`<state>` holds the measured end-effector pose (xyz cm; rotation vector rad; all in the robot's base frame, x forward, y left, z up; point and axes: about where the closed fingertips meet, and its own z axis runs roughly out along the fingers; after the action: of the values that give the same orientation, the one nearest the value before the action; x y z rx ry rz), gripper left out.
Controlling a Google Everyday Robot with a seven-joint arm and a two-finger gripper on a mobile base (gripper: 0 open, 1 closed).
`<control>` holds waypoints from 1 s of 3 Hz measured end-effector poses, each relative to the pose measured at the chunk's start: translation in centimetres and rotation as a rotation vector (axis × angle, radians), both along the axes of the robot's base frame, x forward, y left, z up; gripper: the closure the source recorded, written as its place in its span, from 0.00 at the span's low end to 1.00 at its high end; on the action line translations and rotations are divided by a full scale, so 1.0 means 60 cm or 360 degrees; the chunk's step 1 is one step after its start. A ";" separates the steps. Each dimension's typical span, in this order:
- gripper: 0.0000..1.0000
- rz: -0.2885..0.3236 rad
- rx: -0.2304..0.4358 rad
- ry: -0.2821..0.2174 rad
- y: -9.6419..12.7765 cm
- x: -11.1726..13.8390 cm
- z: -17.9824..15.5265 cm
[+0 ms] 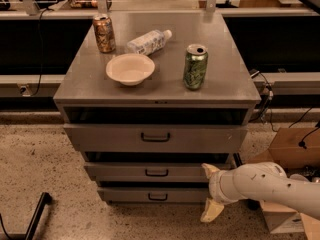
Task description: Open middle drawer
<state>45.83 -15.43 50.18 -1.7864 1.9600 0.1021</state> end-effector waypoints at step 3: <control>0.00 0.0289 -0.0041 -0.0111 0.042 0.089 -0.055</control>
Offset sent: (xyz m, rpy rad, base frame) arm 0.0500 0.0312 -0.0286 -0.0315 -0.0970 0.2303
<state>51.15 -12.93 46.91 -1.9554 1.7560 0.0738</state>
